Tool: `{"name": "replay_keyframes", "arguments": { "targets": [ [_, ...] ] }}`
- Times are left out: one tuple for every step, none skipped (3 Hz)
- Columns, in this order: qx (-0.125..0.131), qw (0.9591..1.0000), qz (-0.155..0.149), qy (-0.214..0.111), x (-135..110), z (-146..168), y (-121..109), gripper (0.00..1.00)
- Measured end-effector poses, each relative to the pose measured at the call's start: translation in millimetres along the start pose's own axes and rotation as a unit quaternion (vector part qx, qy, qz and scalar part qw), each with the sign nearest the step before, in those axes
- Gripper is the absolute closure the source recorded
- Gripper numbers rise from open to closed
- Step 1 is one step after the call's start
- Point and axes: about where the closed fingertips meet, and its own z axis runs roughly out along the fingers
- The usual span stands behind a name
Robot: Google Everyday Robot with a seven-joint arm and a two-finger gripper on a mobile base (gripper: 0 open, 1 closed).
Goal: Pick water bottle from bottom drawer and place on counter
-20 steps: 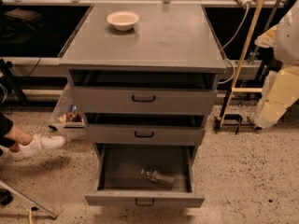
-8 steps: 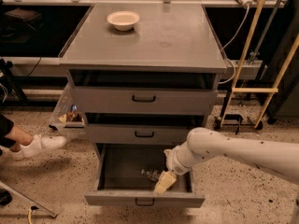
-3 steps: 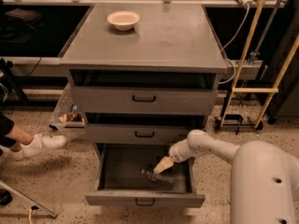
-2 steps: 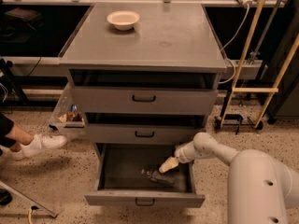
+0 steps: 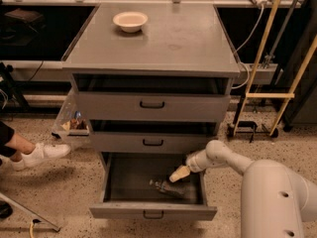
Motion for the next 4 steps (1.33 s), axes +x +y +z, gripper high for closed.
{"name": "replay_keyframes", "arguments": {
  "targets": [
    [0.008, 0.9998, 0.002, 0.016, 27.3, 38.4, 5.1, 0.00],
    [0.011, 0.9995, -0.008, 0.028, 43.2, 76.3, 11.1, 0.00],
    [0.005, 0.9995, -0.008, 0.030, 46.5, 87.9, 14.0, 0.00],
    [-0.038, 0.9990, -0.009, 0.021, 55.7, 126.4, 32.0, 0.00]
  ]
}}
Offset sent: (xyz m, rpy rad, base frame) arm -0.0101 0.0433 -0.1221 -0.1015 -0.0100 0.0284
